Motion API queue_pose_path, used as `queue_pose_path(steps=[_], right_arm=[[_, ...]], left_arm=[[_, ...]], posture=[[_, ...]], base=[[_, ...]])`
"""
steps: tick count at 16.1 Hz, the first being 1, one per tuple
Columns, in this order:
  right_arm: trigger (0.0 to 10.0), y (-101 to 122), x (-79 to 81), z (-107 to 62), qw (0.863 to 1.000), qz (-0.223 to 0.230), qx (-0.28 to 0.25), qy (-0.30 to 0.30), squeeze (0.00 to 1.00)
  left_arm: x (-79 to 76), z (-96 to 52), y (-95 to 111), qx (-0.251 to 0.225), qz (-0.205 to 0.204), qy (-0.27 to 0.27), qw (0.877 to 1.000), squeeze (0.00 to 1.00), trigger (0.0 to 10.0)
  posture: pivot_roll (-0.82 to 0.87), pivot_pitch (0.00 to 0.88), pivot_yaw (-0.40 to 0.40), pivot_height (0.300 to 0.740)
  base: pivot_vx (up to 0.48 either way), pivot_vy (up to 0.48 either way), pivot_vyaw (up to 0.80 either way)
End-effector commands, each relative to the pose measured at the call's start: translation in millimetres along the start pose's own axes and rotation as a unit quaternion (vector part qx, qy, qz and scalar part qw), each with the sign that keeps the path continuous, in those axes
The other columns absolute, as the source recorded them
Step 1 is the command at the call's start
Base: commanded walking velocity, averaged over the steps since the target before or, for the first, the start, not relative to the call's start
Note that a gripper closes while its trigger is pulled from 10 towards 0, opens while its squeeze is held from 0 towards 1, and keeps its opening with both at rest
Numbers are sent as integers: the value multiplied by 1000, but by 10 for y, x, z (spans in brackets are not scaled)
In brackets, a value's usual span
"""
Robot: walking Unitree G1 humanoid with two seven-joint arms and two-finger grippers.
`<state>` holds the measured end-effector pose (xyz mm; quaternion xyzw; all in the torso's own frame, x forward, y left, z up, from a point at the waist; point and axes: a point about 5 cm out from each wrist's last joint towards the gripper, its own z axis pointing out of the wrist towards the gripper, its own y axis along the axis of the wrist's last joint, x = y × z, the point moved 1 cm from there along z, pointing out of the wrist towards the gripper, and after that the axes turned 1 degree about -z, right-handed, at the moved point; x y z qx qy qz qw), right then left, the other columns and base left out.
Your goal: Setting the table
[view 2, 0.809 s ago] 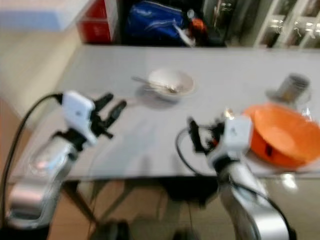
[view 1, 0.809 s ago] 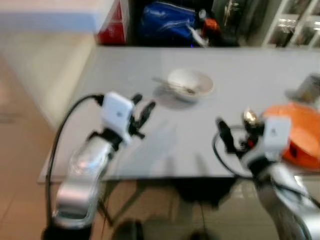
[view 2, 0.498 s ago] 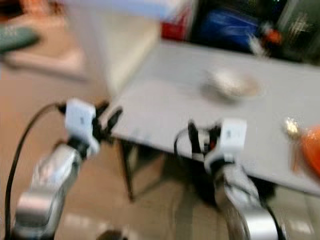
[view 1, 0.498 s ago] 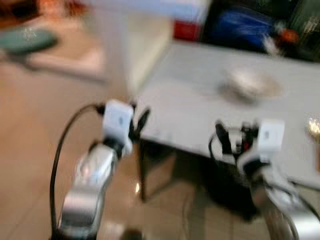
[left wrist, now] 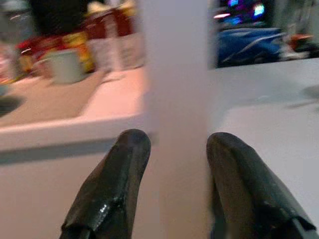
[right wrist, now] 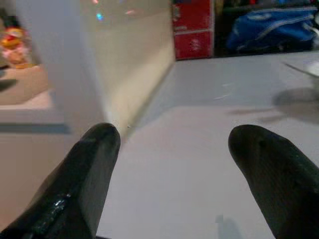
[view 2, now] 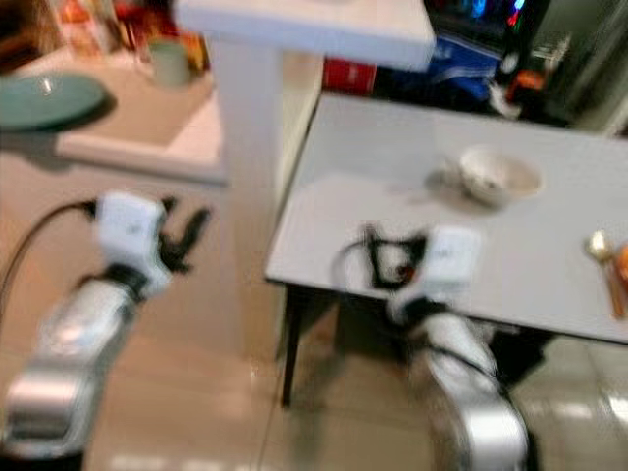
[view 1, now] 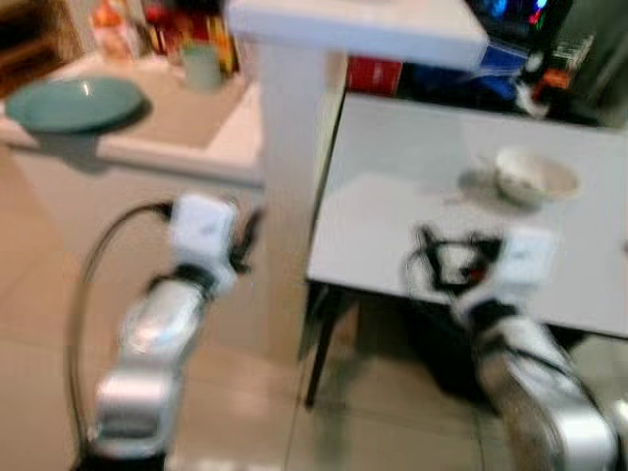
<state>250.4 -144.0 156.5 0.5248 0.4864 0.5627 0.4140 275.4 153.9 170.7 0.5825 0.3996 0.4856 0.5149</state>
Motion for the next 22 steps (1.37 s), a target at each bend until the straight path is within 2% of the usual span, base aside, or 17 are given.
queue_pose_path(steps=[1,2,3,5,10,16,18,22], right_arm=[[10000,48,-78,5,1000,-9,-11,-15,0],[10000,46,-60,13,1000,-6,-10,-9,0],[10000,46,-58,22,1000,1,-12,-10,0],[10000,55,-70,32,1000,7,-16,-15,0],[10000,108,-63,72,1000,7,-20,-14,0],[10000,194,19,184,1000,5,-27,13,0],[10000,213,35,218,999,3,-25,22,0],[10000,241,147,306,998,2,-15,66,0]], left_arm=[[-65,31,81,-15,-2,-10,1000,831,10000],[-55,57,140,-29,18,-8,999,733,10000],[-47,88,189,-36,19,-5,999,0,10000],[-23,124,294,-52,10,4,999,0,10000],[14,173,376,-64,9,19,998,0,10000],[72,181,447,-74,12,29,997,0,10000],[67,173,498,-84,0,33,996,0,10000],[86,153,500,-82,1,39,996,0,10000]], posture=[[45,0,-42,740],[50,0,-41,740],[53,0,-40,740],[53,0,-35,740],[60,0,-43,740],[74,0,-71,740],[82,0,-80,740],[93,0,-87,740]], base=[[0,480,0],[0,480,0],[0,480,-644],[0,480,-800],[0,480,-800],[0,480,-800],[0,461,-800],[333,0,-141]])
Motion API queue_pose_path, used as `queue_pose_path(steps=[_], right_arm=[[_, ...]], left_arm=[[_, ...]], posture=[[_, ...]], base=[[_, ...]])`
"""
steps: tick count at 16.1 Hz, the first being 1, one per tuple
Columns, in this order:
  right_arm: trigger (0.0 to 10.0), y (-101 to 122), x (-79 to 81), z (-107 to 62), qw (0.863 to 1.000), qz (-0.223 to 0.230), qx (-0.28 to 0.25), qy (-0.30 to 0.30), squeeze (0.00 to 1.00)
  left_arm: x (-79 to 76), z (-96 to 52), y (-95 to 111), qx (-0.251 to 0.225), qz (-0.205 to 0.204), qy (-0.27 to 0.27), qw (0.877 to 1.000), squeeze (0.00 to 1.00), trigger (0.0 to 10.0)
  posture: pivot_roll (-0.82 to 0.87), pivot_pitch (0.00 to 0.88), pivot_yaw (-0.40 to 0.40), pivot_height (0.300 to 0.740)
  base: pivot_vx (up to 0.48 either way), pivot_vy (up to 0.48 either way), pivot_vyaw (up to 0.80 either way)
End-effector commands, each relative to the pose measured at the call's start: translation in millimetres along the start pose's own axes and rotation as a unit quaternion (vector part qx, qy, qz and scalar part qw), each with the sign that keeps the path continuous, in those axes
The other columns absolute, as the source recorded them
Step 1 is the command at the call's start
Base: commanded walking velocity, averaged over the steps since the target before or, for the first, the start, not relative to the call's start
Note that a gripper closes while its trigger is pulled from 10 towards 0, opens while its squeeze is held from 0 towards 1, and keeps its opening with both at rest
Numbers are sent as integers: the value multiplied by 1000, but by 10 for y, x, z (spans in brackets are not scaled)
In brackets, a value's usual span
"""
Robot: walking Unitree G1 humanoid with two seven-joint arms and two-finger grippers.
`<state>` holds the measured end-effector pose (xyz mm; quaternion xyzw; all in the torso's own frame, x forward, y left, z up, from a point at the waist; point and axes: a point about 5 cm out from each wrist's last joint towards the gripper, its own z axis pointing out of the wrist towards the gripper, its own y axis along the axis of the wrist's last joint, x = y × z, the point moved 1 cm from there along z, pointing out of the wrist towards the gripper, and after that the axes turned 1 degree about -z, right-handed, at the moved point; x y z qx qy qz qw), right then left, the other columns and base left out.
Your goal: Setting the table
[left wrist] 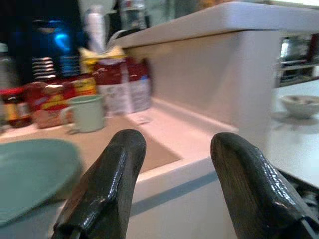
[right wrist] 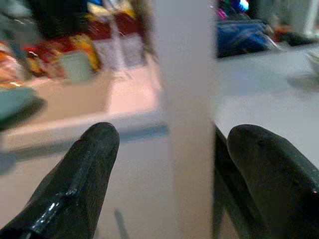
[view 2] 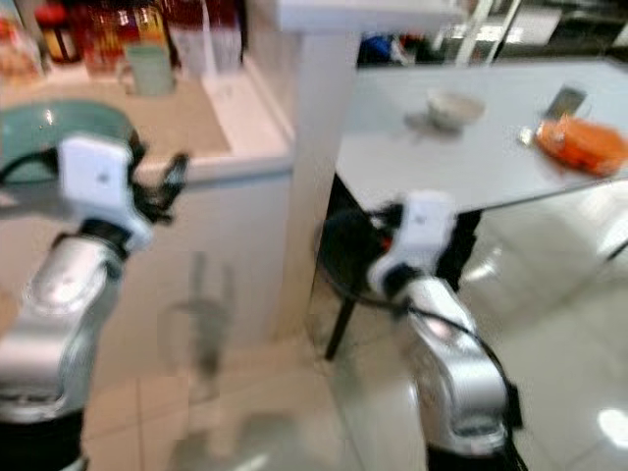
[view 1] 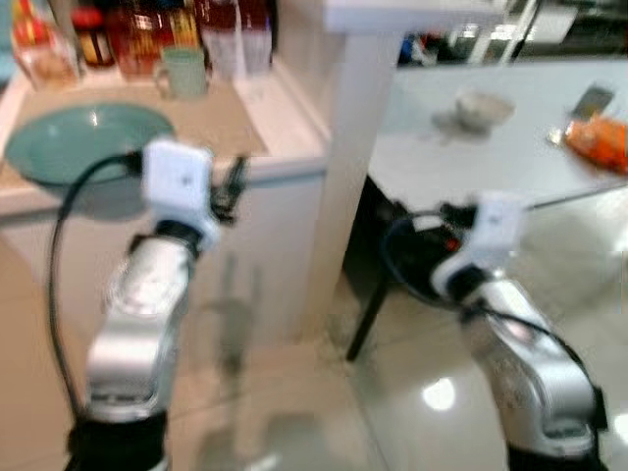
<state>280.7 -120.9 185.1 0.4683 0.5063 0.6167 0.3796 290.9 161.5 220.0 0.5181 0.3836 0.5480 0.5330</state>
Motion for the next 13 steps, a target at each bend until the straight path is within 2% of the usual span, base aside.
queue_pose_path(steps=[1,6,7,9,12,13], right_arm=[[10000,5,-65,-2,1000,-2,6,-2,0],[10000,10,-52,6,1000,-5,6,4,0],[10000,34,30,53,999,-7,3,38,0],[10000,42,173,108,995,-2,7,99,0],[10000,26,248,113,991,4,14,132,0],[10000,20,304,107,988,6,17,152,0]], left_arm=[[-69,-13,17,-1,-3,-10,1000,0,10000],[-60,-23,13,0,-1,-8,1000,0,10000],[-6,-53,46,-3,6,1,1000,0,10000],[58,-102,135,-14,27,12,999,0,10000],[99,-135,173,-17,38,17,999,0,10000],[116,-148,190,-18,41,20,999,0,10000]], posture=[[100,0,-89,740],[101,0,-90,740],[133,0,-115,740],[133,0,-115,740],[133,0,-115,740],[162,0,-138,740]], base=[[356,0,569],[360,0,800],[360,0,800],[360,0,800],[360,0,800],[364,0,800]])
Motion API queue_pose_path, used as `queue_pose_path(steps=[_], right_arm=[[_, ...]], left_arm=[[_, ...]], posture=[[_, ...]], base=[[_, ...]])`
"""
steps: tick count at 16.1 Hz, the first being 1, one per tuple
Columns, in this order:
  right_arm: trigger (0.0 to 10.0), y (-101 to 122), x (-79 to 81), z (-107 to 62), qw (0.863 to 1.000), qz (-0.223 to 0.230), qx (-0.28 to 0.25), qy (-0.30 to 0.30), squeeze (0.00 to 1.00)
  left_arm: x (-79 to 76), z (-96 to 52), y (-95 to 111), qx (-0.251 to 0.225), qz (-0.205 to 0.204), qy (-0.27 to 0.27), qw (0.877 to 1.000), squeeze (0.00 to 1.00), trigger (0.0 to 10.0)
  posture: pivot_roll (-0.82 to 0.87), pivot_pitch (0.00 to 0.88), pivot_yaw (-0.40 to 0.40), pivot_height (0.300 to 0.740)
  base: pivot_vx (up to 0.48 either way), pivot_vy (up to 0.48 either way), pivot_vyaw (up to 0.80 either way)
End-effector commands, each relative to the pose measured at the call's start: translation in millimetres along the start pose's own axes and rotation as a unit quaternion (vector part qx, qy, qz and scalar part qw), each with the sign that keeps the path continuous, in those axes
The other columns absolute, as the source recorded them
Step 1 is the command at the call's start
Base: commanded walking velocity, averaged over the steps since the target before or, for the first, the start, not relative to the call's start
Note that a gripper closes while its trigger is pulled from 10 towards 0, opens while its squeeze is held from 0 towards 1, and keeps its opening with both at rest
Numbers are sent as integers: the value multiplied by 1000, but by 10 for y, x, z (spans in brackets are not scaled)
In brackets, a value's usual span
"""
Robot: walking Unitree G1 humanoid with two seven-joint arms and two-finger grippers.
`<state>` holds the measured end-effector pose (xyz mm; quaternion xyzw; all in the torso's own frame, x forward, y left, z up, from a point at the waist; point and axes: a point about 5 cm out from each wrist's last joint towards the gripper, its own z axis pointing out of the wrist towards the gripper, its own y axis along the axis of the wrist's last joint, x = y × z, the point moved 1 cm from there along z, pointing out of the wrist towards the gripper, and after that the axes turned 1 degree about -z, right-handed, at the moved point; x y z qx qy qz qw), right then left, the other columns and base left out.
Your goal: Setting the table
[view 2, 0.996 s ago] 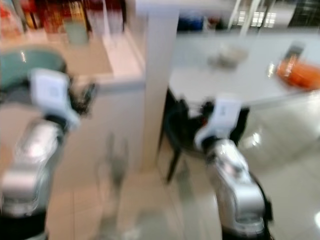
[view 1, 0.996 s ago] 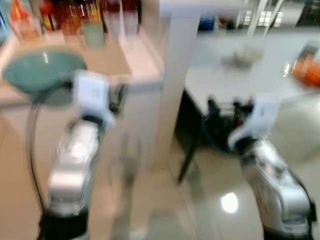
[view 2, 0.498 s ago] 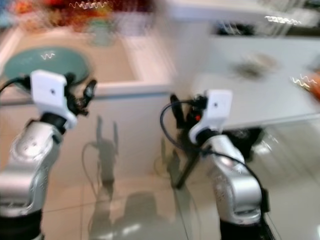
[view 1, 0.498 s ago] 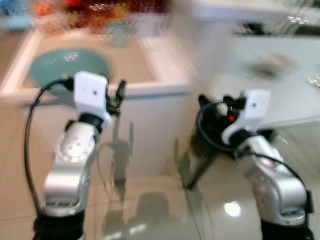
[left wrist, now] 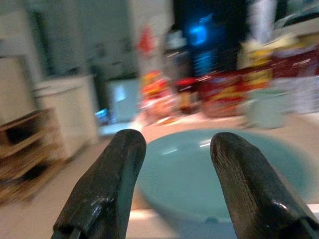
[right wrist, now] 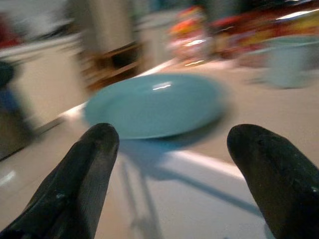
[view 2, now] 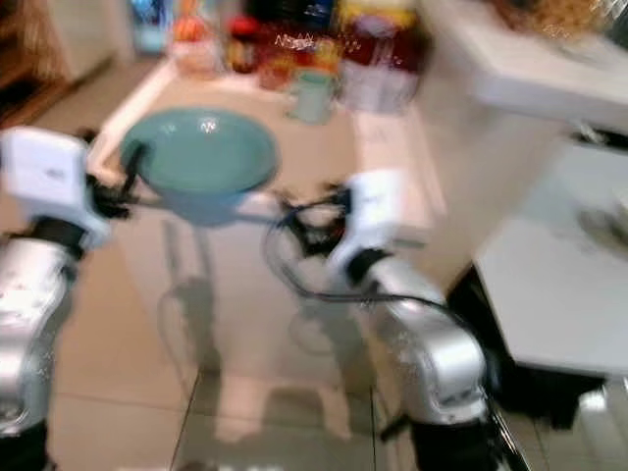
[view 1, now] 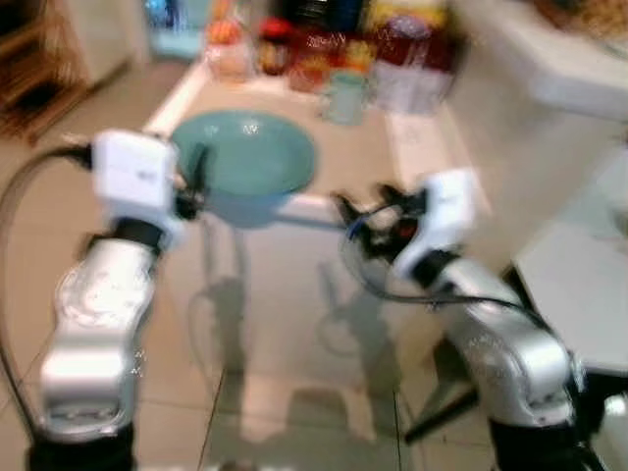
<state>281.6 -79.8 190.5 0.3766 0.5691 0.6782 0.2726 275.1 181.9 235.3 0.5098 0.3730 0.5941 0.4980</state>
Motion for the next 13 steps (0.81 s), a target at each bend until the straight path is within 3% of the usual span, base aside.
queue_pose_path(steps=[1,3,6,9,12,13], right_arm=[[10000,49,-70,-44,1000,-9,-4,-8,0],[10000,61,-120,-41,1000,-1,-12,-23,0],[10000,194,-381,-59,993,25,-40,-108,0],[10000,335,-493,-130,990,13,-56,-131,0],[10000,353,-565,-148,988,-12,-27,-152,0],[10000,310,-635,-141,988,23,1,-155,0]], left_arm=[[-86,-3,52,-9,-5,-16,1000,0,10000],[-107,-25,56,-4,-3,-23,1000,0,10000],[-212,-58,0,7,-12,-57,998,0,10000],[-270,-56,-26,12,-15,-71,997,0,10000],[-295,-38,-30,14,-8,-87,996,0,10000],[-293,-31,-46,20,6,-98,995,0,10000]], posture=[[162,0,-138,740],[165,0,-141,740],[154,0,-133,740],[144,0,-128,740],[134,0,-107,740],[132,0,-101,740]], base=[[364,0,800],[362,0,800],[363,0,0],[361,0,-800],[350,0,0],[0,0,0]])
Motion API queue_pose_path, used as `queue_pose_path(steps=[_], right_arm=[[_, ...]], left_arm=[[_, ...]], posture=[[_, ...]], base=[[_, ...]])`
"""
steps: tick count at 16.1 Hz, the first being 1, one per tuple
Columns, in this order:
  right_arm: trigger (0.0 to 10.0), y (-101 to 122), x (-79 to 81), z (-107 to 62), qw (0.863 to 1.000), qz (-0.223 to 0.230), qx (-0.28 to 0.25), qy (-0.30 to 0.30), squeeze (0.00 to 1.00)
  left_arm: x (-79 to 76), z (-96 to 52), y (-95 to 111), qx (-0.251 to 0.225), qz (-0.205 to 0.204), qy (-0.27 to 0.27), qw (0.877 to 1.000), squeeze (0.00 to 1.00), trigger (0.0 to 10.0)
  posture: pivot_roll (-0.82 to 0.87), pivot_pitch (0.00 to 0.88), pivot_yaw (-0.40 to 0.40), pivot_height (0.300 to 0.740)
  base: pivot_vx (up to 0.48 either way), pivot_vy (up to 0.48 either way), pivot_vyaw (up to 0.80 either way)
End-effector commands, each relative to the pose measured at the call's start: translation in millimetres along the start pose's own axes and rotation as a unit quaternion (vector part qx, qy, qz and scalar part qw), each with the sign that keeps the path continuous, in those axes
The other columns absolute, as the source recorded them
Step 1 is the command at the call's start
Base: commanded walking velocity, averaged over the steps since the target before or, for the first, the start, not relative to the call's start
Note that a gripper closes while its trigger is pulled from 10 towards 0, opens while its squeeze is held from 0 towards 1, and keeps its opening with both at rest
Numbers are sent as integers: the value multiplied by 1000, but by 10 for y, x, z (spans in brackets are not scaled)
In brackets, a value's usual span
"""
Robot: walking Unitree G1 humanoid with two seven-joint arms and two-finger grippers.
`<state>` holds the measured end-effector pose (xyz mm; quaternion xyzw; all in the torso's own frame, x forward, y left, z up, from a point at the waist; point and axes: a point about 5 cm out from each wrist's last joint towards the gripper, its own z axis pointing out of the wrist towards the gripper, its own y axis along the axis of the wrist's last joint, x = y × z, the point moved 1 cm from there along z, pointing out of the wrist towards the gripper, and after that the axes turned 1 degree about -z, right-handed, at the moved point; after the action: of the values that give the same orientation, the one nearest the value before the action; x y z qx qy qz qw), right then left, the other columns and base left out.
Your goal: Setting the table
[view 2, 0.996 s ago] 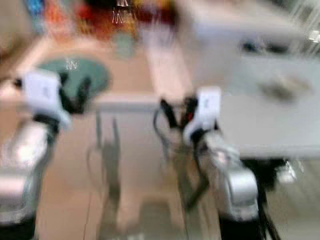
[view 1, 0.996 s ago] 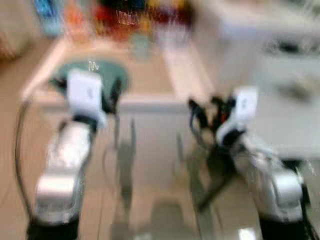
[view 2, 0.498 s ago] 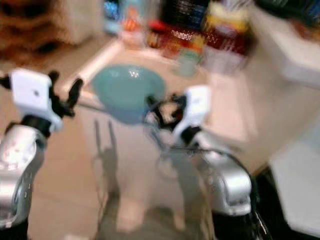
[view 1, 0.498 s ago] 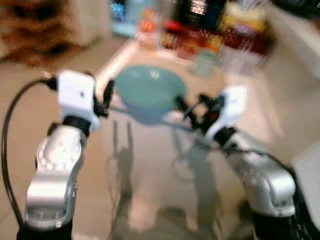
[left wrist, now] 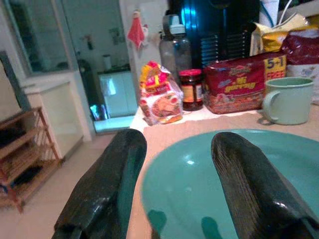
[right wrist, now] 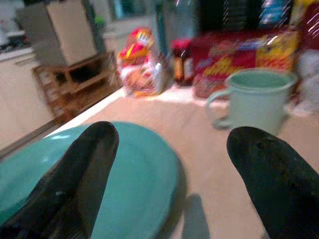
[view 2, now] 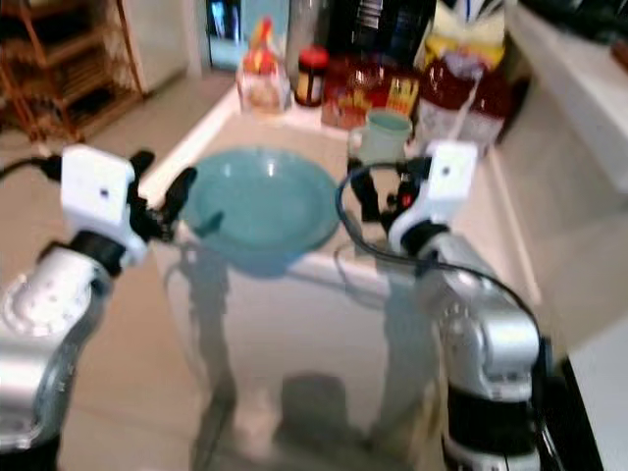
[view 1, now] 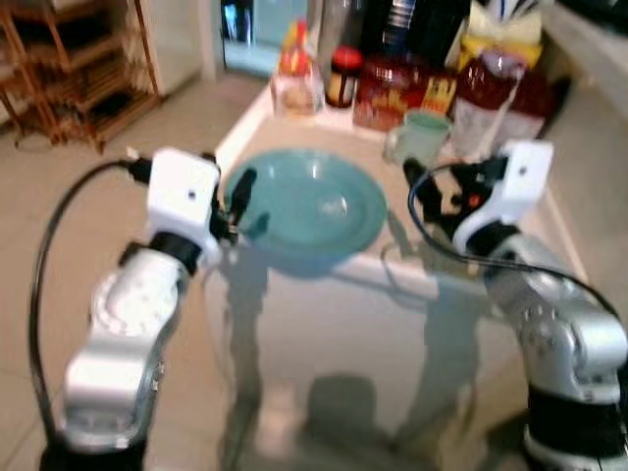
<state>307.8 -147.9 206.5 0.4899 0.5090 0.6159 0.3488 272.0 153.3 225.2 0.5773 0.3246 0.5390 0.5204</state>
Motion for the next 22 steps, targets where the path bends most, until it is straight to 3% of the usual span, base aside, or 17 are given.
queue_pose_path(steps=[1,2,5,7,11,12,15,19,22], right_arm=[[10000,-18,-8,27,1000,22,19,6,545],[10000,-63,-34,40,997,50,50,15,1000],[10000,-140,-145,106,991,90,96,0,1000],[10000,-115,-237,196,989,112,96,-26,1000],[10000,-128,-277,315,981,150,115,-36,1000],[10000,-254,-302,383,966,192,164,-44,0],[10000,-341,-312,515,951,241,191,-42,0],[10000,-422,-165,601,916,334,223,9,0],[10000,-391,-116,635,900,370,230,36,0]], left_arm=[[8,3,-59,20,14,-7,1000,0,10000],[19,-4,-61,15,18,-19,1000,0,10000],[132,21,-88,21,34,-19,999,0,10000],[169,34,-84,22,23,-16,999,0,10000],[85,8,-122,30,11,-57,998,0,10000],[-63,-43,-122,32,-16,-127,991,0,10000],[-212,-148,-106,32,-38,-215,975,0,10000],[-248,-178,-128,43,-34,-235,970,0,10000],[-252,-202,-125,47,-37,-243,968,0,10000]], posture=[[132,0,-99,740],[131,0,-103,740],[134,0,-107,740],[135,0,-103,740],[133,0,-100,740],[137,0,-99,740],[133,0,-89,740],[145,0,-96,740],[148,0,-99,740]], base=[[0,0,0],[0,0,0],[0,0,0],[0,0,0],[0,0,0],[0,0,0],[0,0,0],[0,0,0],[0,0,0]])
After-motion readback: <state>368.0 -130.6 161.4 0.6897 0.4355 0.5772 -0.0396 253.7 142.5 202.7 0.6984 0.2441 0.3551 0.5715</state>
